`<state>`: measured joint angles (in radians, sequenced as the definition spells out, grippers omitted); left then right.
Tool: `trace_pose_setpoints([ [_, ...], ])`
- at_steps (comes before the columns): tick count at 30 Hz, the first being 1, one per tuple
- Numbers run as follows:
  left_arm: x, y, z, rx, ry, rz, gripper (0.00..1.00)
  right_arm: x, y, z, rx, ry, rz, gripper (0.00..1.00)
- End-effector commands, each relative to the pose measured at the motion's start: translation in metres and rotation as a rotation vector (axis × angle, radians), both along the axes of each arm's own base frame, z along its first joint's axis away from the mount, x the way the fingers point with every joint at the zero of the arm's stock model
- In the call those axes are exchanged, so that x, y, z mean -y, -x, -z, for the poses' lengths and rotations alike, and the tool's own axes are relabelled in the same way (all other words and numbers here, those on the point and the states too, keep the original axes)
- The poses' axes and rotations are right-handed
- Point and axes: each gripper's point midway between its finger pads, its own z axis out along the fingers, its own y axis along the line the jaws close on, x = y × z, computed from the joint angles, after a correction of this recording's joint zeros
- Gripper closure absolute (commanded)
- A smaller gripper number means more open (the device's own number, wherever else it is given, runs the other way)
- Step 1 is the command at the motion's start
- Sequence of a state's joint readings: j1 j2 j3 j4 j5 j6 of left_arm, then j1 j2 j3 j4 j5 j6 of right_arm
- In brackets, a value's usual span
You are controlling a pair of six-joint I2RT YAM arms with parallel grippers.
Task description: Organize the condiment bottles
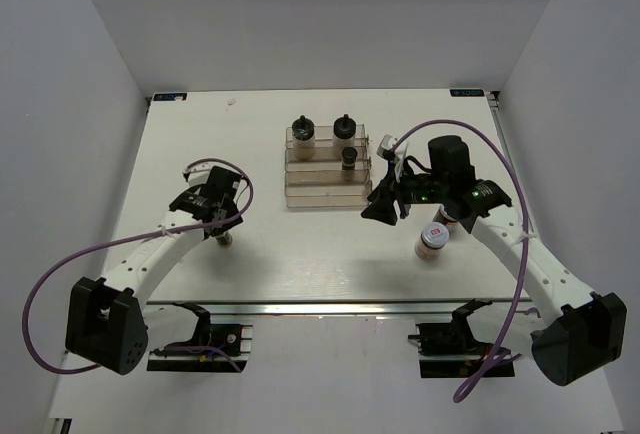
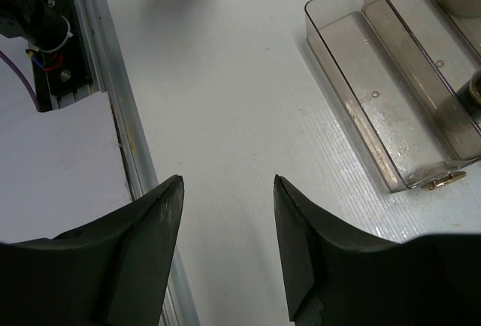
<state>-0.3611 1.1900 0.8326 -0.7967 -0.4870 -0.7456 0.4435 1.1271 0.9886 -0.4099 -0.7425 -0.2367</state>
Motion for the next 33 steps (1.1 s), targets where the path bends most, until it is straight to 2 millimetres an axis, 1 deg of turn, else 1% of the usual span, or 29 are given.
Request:
trace_pose_setpoints([
  [1,0.0,0.002,0.004,-0.007,0.014,0.004,0.32,0.0,-0.002,-0.008,0.048,-0.017,-0.004,0.43],
  [5,0.001,0.003,0.004,-0.006,0.02,0.007,0.38,0.0,-0.002,-0.007,0.047,-0.015,-0.004,0.43],
  [8,0.002,0.005,0.007,-0.02,0.022,0.01,0.44,0.0,-0.002,-0.007,0.045,-0.015,-0.006,0.43],
  [9,0.002,0.005,0.007,-0.021,0.02,0.011,0.48,0.0,-0.002,-0.007,0.046,-0.014,-0.007,0.43],
  [12,0.002,0.003,0.003,-0.014,0.019,0.012,0.54,0.0,-0.002,-0.007,0.046,-0.014,-0.007,0.43],
  [13,0.003,0.001,-0.001,-0.007,0.022,0.016,0.59,0.0,-0.001,-0.007,0.044,-0.014,-0.01,0.43],
  [15,0.005,-0.001,-0.007,0.002,0.031,0.031,0.66,0.0,-0.001,-0.007,0.046,-0.016,-0.009,0.43],
  [16,0.007,-0.004,-0.013,0.011,0.036,0.043,0.74,0.0,0.0,-0.008,0.047,-0.017,-0.011,0.43],
  [18,0.013,-0.007,-0.022,0.02,0.051,0.091,0.85,0.0,-0.001,-0.008,0.048,-0.016,-0.01,0.43],
  [19,0.016,-0.008,-0.028,0.027,0.058,0.115,0.94,0.0,-0.001,-0.007,0.047,-0.016,-0.01,0.43],
  [20,0.02,-0.013,-0.039,0.053,0.073,0.136,0.97,0.0,-0.001,-0.008,0.05,-0.016,-0.011,0.43],
  [21,0.026,-0.014,-0.047,0.061,0.086,0.195,1.0,0.0,-0.001,-0.008,0.054,-0.015,-0.01,0.43],
  [22,0.03,-0.017,-0.054,0.078,0.094,0.225,1.0,0.0,-0.001,-0.008,0.056,-0.016,-0.01,0.43],
  [23,0.034,-0.022,-0.067,0.104,0.095,0.263,1.0,0.0,-0.001,-0.008,0.054,-0.015,-0.01,0.43],
  [24,0.042,-0.026,-0.076,0.129,0.121,0.311,1.0,0.0,-0.001,-0.009,0.059,-0.016,-0.009,0.43],
  [26,0.05,-0.033,-0.089,0.161,0.134,0.357,1.0,0.001,-0.001,-0.009,0.059,-0.016,-0.008,0.43],
  [27,0.055,-0.042,-0.106,0.206,0.139,0.388,1.0,0.001,-0.002,-0.009,0.06,-0.017,-0.008,0.43],
  [29,0.067,-0.053,-0.113,0.211,0.159,0.443,1.0,0.001,-0.001,-0.009,0.061,-0.018,-0.009,0.43],
  [30,0.075,-0.064,-0.131,0.257,0.173,0.466,1.0,0.001,-0.002,-0.01,0.063,-0.017,-0.006,0.43],
  [31,0.084,-0.07,-0.137,0.266,0.197,0.499,1.0,0.001,-0.002,-0.009,0.061,-0.015,-0.005,0.43],
  [32,0.09,-0.079,-0.133,0.244,0.2,0.52,1.0,0.001,-0.002,-0.009,0.061,-0.015,-0.005,0.43],
  [33,0.098,-0.092,-0.151,0.289,0.212,0.543,1.0,0.001,-0.002,-0.008,0.059,-0.015,-0.007,0.43],
])
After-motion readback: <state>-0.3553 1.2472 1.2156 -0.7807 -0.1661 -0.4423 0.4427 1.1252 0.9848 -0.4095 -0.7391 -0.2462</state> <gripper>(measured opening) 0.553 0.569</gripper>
